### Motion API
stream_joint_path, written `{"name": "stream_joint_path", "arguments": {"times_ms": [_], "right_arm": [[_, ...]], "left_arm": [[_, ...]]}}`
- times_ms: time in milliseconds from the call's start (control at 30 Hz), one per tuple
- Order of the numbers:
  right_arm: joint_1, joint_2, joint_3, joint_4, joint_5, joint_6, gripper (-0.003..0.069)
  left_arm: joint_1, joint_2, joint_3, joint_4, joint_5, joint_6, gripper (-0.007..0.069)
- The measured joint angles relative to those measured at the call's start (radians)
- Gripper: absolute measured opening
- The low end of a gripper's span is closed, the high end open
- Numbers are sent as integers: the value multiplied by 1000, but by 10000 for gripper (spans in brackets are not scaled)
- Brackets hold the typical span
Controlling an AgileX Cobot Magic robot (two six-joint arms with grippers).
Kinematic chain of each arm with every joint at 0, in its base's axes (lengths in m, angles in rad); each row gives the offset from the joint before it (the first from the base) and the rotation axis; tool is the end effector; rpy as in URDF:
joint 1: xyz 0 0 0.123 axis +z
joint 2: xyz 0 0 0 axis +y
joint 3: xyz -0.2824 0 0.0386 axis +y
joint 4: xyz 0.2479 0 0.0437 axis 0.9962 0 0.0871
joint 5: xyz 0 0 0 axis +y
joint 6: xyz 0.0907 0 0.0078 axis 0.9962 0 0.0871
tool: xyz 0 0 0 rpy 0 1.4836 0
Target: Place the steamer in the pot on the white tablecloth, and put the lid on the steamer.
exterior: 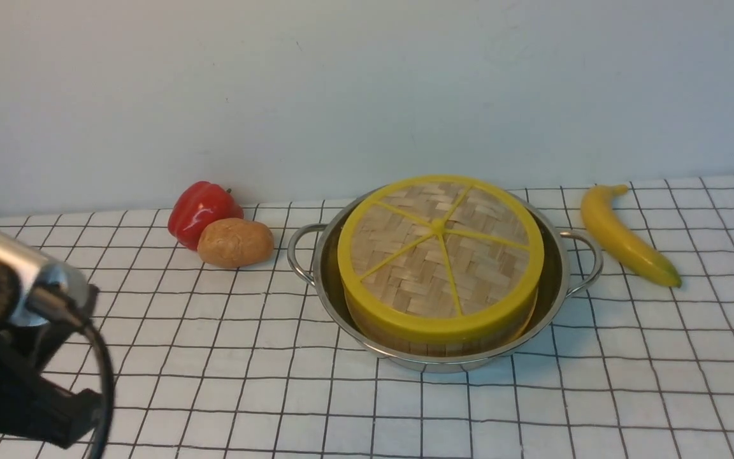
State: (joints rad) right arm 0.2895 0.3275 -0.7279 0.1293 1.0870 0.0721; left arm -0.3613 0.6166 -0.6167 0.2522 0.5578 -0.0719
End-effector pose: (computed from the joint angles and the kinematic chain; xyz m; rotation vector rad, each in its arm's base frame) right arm 0.0268 0.0188 0.3364 -0.2374 2.1724 0.3648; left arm 0.1172 -0.0314 0.3217 0.4236 1.9778 -0.0037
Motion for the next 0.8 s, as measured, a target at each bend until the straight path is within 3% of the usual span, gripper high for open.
{"name": "stream_joint_path", "arguments": {"times_ms": [200,300,467,800], "right_arm": [[0,0,0,83,-2,1,91],[0,0,0,121,-3,1,101],[0,0,0,180,-3,1,120],[0,0,0,212,-3,1,165]], "left_arm": [[261,-248,324,-1,-293,1,14],[339,-383,461,-11,-363,-11,22],[412,-546,603,-14,-372,-61,22],[425,-611,624,-7,-376,-77,33]]}}
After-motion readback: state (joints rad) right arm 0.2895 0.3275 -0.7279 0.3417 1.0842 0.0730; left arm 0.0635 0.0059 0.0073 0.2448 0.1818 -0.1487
